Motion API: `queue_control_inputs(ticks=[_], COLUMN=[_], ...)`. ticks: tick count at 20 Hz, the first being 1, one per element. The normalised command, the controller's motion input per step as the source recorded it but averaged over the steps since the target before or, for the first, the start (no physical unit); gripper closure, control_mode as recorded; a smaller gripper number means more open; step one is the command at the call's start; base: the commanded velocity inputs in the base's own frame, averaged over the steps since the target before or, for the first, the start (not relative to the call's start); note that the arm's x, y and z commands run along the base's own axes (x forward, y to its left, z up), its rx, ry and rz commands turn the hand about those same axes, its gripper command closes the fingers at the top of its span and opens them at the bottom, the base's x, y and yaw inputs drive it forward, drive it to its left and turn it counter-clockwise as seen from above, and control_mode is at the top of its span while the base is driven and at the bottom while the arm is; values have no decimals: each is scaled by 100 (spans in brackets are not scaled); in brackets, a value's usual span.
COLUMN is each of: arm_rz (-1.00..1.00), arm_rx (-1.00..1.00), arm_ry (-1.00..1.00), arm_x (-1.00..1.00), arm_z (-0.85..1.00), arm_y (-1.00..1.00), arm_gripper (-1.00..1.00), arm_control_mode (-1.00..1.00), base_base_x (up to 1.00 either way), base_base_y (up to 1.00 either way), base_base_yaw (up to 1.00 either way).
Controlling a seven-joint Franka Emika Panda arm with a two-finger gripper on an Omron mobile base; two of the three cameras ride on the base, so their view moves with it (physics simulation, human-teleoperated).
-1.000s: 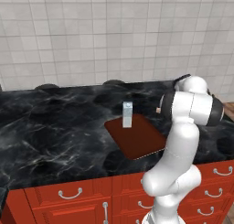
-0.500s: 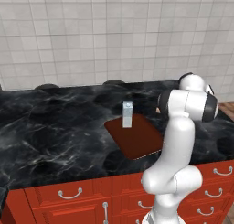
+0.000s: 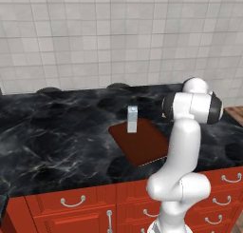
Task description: Take out the milk from the fridge and place it on the tray on the counter. Then take the sugar cube near the tray and place it in the tray.
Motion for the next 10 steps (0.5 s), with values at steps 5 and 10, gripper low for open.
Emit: queue_control_inputs(ticks=[5,10], arm_rz=[0,0], arm_rx=[11,20], arm_ry=[0,0], arm_x=[26,41], arm_z=[-19,-17], arm_y=[-21,-26], arm_gripper=[-100,-100], arm_control_mode=[-100,-100], base_base_x=[0,0], base_base_y=[0,0], base_base_yaw=[0,0])
